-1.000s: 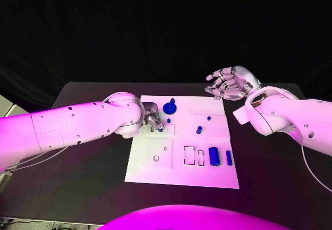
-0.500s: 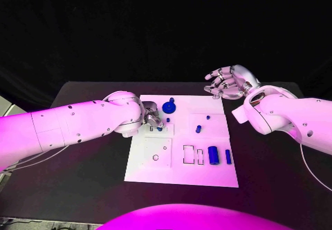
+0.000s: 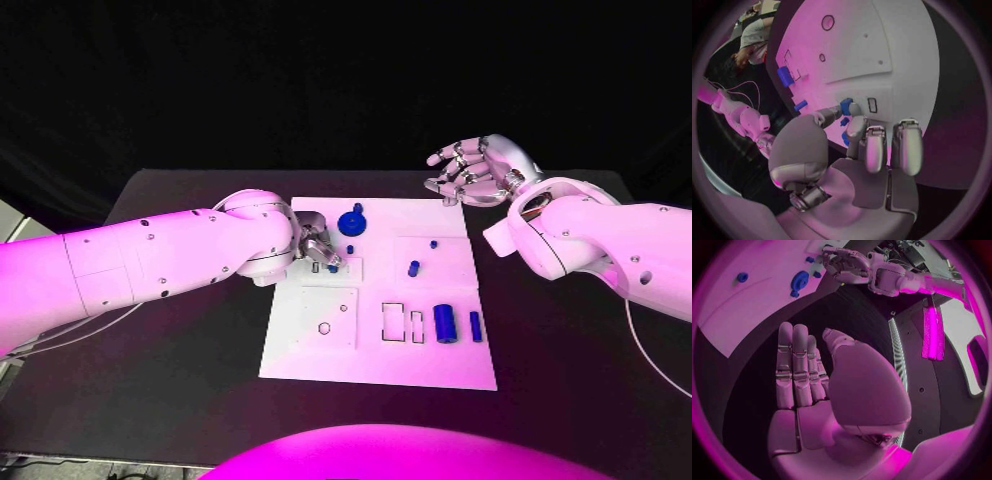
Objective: Assemble the parts on the task board
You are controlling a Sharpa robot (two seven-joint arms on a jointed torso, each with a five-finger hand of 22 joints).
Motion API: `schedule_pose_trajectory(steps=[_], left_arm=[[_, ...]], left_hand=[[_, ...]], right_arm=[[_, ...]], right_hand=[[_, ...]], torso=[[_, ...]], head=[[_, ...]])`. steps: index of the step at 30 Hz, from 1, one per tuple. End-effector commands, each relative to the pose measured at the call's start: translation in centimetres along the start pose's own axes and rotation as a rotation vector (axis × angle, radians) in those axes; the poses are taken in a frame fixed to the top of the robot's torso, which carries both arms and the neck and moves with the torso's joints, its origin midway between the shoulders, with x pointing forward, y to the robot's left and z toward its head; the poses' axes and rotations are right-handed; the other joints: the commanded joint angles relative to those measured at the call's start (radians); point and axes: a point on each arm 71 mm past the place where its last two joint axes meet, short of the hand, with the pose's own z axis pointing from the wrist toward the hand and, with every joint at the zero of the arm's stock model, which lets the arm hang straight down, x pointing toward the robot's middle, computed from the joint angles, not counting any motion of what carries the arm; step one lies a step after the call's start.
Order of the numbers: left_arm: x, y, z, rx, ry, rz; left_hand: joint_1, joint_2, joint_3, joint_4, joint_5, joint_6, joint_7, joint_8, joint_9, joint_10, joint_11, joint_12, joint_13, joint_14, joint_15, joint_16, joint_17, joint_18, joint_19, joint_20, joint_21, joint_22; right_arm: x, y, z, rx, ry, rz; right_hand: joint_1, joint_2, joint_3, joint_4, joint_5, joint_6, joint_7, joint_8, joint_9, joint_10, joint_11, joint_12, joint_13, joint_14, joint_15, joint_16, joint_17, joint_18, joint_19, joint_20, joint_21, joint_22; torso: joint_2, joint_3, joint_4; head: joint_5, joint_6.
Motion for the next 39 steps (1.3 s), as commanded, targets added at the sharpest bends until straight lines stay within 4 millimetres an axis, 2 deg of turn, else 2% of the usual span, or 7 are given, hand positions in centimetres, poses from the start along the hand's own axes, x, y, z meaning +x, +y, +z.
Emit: schedule_pose_trajectory(steps=[1, 7, 16, 22, 32, 34, 39], left_arm=[[1.3, 0.1, 0.2, -0.008, 0.071, 0.018], [1.2, 0.2, 0.2, -0.01, 0.07, 0.017], [1.2, 0.3, 0.2, -0.011, 0.064, 0.015], [1.0, 0.5, -0.1, -0.008, 0.055, 0.012], [-0.4, 0.4, -1.4, 0.017, 0.013, -0.038], [-0.9, 0.2, -1.7, 0.028, 0.005, -0.058], [-2.1, -0.2, -2.5, 0.047, -0.017, -0.084]], left_hand=[[-0.016, -0.008, -0.063, 0.033, -0.003, 0.004, 0.007, -0.008, -0.001, -0.002, -0.006, 0.005, 0.001, 0.106, -0.005, 0.004, 0.263, -0.018, 0.004, -0.005, -0.001, 0.073], [-0.012, -0.013, -0.147, 0.083, -0.001, 0.006, 0.009, -0.014, 0.001, -0.003, -0.005, 0.006, 0.001, 0.106, -0.004, 0.004, 0.263, -0.018, 0.005, -0.005, -0.002, 0.074], [-0.011, -0.014, -0.195, 0.108, -0.002, 0.008, 0.009, -0.017, 0.002, -0.004, -0.005, 0.007, 0.0, 0.106, -0.004, 0.004, 0.263, -0.018, 0.006, -0.005, -0.002, 0.075], [-0.035, -0.011, -0.253, 0.112, -0.005, 0.009, 0.008, -0.021, 0.003, -0.004, -0.006, 0.008, 0.001, 0.106, -0.004, 0.004, 0.263, -0.018, 0.005, -0.006, -0.003, 0.075], [-0.039, -0.002, -0.282, 0.111, -0.002, -0.009, 0.013, -0.031, 0.004, -0.024, -0.002, -0.012, -0.028, 0.103, -0.003, -0.002, 0.255, -0.014, -0.006, -0.006, -0.012, 0.058], [-0.035, 0.006, -0.3, 0.111, 0.0, -0.027, 0.02, -0.045, -0.001, -0.044, 0.004, -0.03, -0.053, 0.103, 0.001, -0.002, 0.255, -0.013, -0.009, -0.003, -0.015, 0.054], [-0.044, 0.02, -0.321, 0.113, 0.0, -0.041, 0.028, -0.065, -0.011, -0.056, 0.011, -0.04, -0.067, 0.102, 0.007, -0.004, 0.253, -0.012, -0.014, 0.002, -0.02, 0.047]], right_arm=[[0.1, 0.1, 0.0, -0.012, 0.013, -0.003], [0.1, 0.1, 0.0, -0.013, 0.011, -0.003], [0.1, 0.1, 0.0, -0.012, 0.009, -0.004], [0.1, 0.1, -0.1, -0.012, 0.009, -0.004], [0.0, -0.1, 0.0, -0.008, 0.008, -0.005], [0.0, -0.2, 0.0, -0.006, 0.007, -0.005], [0.0, -0.3, 0.1, -0.004, 0.006, -0.005]], right_hand=[[-0.007, -0.002, 0.002, 0.002, 0.004, -0.001, 0.008, 0.005, 0.001, -0.006, -0.001, 0.001, -0.001, 0.002, 0.005, -0.002, 0.001, 0.003, 0.002, 0.005, -0.003, -0.001], [-0.009, -0.002, 0.001, 0.003, 0.004, -0.002, 0.008, 0.005, 0.001, -0.006, -0.001, 0.001, -0.001, 0.002, 0.006, -0.003, 0.002, 0.003, 0.003, 0.006, -0.004, -0.002], [-0.011, -0.002, 0.001, 0.003, 0.003, -0.002, 0.008, 0.006, 0.001, -0.007, 0.0, 0.002, -0.002, 0.002, 0.006, -0.005, 0.003, 0.003, 0.003, 0.006, -0.006, -0.003], [-0.013, -0.003, 0.0, 0.004, 0.001, -0.004, 0.009, 0.006, 0.001, -0.008, 0.0, 0.002, -0.003, 0.002, 0.007, -0.007, 0.004, 0.003, 0.003, 0.006, -0.007, -0.005], [-0.014, -0.003, 0.0, 0.004, 0.001, -0.005, 0.009, 0.006, 0.001, -0.01, 0.0, 0.003, -0.004, 0.002, 0.007, -0.009, 0.005, 0.003, 0.003, 0.007, -0.009, -0.006], [-0.015, -0.003, 0.0, 0.004, 0.0, -0.007, 0.01, 0.006, 0.001, -0.015, 0.002, 0.002, -0.006, -0.002, 0.008, -0.016, 0.007, 0.003, 0.001, 0.007, -0.014, -0.011], [-0.011, -0.002, 0.003, -0.001, 0.0, -0.011, 0.01, 0.007, 0.001, -0.023, 0.002, 0.001, -0.011, -0.007, 0.009, -0.029, 0.01, 0.002, -0.001, 0.009, -0.022, -0.018]], torso=[[-0.001, 0.0003, -0.0001], [-0.001, 0.0001, 0.0001], [-0.001, 0.0003, -0.0012], [-0.001, 0.0, -0.0007], [-0.003, 0.0007, -0.001], [-0.003, 0.0005, -0.0008], [-0.002, -0.0007, -0.0008]], head=[[0.0, 0.0], [0.001, 0.0], [0.003, 0.002], [0.002, 0.006], [0.0, 0.015], [-0.001, 0.017], [-0.003, 0.023]])
